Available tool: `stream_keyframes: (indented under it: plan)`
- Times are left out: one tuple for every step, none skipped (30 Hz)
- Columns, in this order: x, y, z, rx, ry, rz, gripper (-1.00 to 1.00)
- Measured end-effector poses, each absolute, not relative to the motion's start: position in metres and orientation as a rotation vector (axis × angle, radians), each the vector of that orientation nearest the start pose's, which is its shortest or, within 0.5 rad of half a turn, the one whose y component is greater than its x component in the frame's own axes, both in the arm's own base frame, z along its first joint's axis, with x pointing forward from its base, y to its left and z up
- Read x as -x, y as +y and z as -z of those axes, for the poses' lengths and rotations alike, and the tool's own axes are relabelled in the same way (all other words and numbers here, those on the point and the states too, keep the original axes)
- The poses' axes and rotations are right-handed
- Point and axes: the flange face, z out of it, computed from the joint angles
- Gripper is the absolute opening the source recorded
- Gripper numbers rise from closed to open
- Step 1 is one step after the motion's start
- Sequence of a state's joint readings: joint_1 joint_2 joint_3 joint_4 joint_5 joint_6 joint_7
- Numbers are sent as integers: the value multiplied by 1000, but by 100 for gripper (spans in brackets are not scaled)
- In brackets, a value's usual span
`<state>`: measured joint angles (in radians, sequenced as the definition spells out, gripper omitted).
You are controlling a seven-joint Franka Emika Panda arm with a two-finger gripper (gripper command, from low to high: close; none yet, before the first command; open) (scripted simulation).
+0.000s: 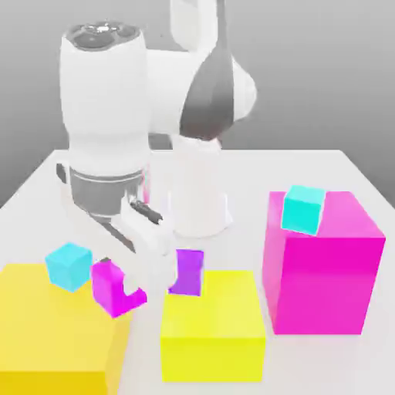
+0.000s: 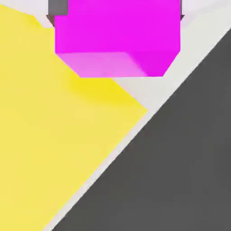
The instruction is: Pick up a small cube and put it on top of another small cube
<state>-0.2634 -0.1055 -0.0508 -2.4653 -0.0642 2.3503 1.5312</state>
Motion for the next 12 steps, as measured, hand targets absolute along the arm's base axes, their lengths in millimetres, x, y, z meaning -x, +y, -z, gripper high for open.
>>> stream_keyframes:
  plan:
    - [-427,-156,-338,1913,2533,21,-100]
    - [-412,-169,-342,1842,2578,17,-100]
    - [-395,-182,-346,1765,2623,13,-100]
    - [-379,-194,-349,1686,2665,8,-100]
    - [-364,-204,-349,1616,2699,4,-100]
    - [-357,-209,-342,1581,2716,2,-100]
    - [-353,-211,-332,1562,2724,1,-100]
    - [-352,-213,-319,1554,2728,0,-100]
    - [-351,-213,-307,1550,2730,0,-100]
    - [-350,-213,-295,1548,2731,0,100]
    - [-350,-213,-295,1548,2731,1,100]
    - [-350,-213,-295,1548,2731,1,100]
